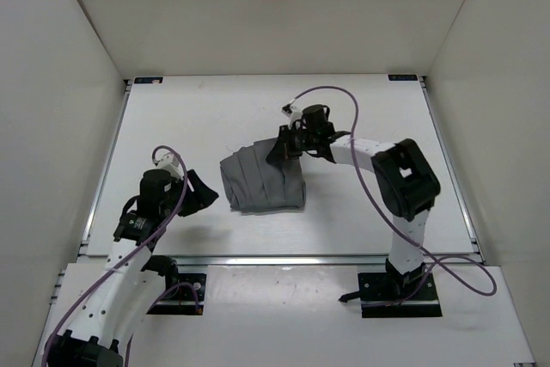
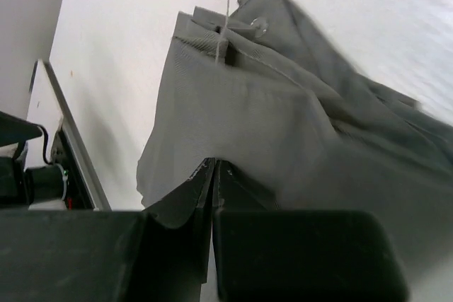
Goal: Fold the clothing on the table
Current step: Fold the skirt
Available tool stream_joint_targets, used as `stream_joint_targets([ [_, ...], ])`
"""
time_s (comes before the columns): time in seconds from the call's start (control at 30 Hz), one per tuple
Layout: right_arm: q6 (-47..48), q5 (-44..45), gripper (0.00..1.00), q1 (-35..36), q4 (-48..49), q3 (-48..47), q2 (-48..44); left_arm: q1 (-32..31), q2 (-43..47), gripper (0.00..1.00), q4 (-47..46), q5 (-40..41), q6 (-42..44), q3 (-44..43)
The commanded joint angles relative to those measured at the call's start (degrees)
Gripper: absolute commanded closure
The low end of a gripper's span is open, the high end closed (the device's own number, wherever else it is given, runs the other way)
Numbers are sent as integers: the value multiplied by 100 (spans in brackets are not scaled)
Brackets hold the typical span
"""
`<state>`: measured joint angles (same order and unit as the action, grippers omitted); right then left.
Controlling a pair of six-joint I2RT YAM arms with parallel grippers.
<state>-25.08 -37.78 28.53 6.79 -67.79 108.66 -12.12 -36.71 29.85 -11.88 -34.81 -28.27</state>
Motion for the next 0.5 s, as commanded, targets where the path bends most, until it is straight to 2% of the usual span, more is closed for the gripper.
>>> stream_joint_targets([
  [0.0, -216, -388, 100, 310, 245, -716, 602, 51, 234, 32, 917, -25, 273, -301],
  [0.2, -707, -256, 100, 232, 77, -1517, 1894, -63, 340, 31, 979, -253, 237, -337],
  [0.3, -525, -353, 100, 153, -421, -2176, 2194, -19, 270, 31, 1023, -500, 299, -328],
  [0.37, -280, -423, 100, 127, -790, -2720, 2239, -27, 261, 26, 1058, -578, 343, -372],
  [0.47, 63, -423, 100, 152, -1249, -2994, 1784, -27, 182, 3, 1075, -631, 440, -486],
])
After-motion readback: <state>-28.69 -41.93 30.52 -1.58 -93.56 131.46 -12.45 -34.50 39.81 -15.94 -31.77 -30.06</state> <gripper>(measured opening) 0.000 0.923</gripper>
